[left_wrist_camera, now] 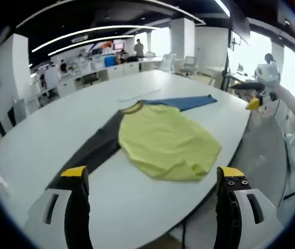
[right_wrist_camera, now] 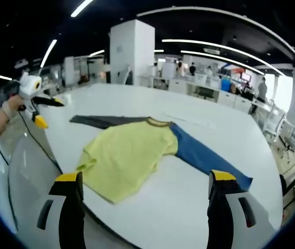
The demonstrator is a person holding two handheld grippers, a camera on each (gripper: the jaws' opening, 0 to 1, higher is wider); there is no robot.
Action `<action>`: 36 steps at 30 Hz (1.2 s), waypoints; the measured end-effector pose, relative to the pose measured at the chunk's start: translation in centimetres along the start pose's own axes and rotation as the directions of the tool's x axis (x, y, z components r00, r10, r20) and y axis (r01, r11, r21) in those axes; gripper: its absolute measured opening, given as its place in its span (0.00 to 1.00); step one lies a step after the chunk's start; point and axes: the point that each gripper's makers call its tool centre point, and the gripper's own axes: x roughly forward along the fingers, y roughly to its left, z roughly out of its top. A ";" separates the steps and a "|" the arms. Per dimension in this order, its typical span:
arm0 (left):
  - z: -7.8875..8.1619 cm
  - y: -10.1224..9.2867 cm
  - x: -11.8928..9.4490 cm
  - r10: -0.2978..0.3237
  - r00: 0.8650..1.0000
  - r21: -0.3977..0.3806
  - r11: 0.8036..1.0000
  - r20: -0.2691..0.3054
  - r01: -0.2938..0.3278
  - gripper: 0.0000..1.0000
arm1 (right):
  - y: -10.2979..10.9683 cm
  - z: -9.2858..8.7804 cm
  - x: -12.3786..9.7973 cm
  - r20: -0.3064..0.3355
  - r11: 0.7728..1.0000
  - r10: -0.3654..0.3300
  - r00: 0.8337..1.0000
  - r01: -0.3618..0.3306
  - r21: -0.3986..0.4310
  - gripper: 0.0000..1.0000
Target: Fold the garment on the visible template until the final outline fits inside the template.
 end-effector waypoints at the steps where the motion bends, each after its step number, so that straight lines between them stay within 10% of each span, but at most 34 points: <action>1: 0.1 -0.1 0.2 -0.007 1.000 -0.006 1.000 0.004 0.007 0.98 | 0.0 0.0 0.2 0.000 1.000 0.002 1.000 -0.002 0.000 1.00; 15: -0.2 0.8 3.5 -0.027 0.998 -0.053 0.998 -0.060 0.024 0.77 | -0.1 -0.4 3.1 -0.020 0.999 0.050 0.999 -0.050 0.018 0.89; 36: -2.0 1.4 9.4 -0.103 0.980 -0.133 0.988 -0.167 0.081 0.37 | 0.4 -2.8 8.9 -0.100 0.985 0.173 0.980 -0.172 0.024 0.47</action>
